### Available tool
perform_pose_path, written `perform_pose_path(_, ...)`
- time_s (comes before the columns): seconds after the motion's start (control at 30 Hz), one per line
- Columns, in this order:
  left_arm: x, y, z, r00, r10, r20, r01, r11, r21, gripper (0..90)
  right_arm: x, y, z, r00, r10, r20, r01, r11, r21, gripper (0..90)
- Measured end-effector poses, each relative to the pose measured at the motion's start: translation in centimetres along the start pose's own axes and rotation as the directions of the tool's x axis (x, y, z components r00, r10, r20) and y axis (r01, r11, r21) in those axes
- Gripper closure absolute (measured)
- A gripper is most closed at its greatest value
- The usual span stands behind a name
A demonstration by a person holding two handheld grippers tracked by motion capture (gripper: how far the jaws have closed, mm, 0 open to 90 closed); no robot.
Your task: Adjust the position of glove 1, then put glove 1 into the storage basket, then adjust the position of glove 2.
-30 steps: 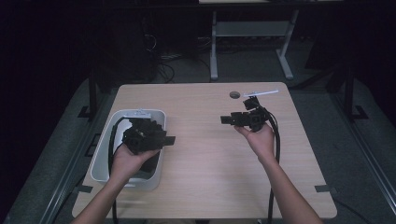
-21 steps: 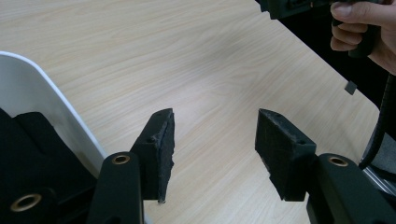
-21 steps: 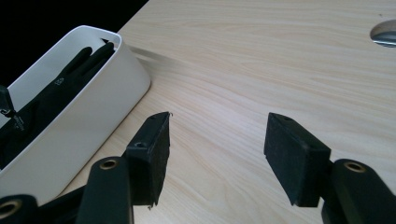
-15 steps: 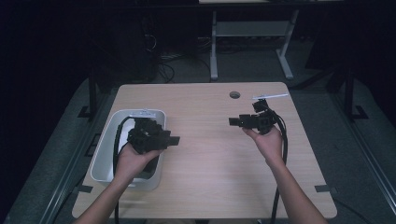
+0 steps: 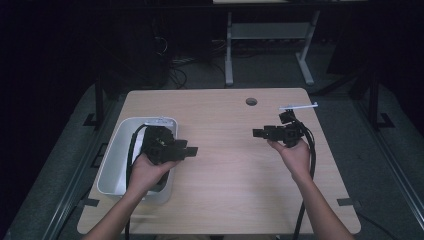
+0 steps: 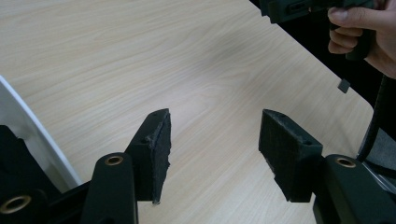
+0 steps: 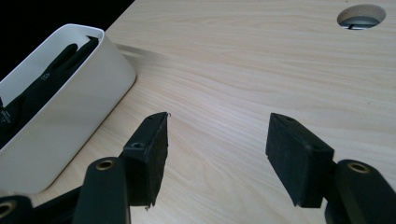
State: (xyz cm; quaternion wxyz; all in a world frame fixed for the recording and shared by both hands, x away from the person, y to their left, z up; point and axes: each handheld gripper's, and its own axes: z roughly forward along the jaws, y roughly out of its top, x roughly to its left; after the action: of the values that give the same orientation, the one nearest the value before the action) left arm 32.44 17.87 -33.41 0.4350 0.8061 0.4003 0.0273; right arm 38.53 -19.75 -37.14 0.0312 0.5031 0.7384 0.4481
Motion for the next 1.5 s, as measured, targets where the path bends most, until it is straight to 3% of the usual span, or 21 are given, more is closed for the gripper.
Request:
perform_pose_path(0.87, -0.8, 0.2, 1.0, 0.9998, 0.008, 0.017, -0.008, 1.0, 0.005, 41.2, -1.9, -2.1, -1.5, 0.9991, 0.03, 0.03, -0.03, 0.999, 0.014, 37.9)
perform_pose_path(1.5, -1.5, 0.4, 2.4, 0.9992, 0.025, 0.032, -0.025, 0.9994, 0.023, 40.2, -4.1, -4.4, -2.8, 0.9955, 0.082, 0.048, -0.082, 0.997, 0.008, 36.8)
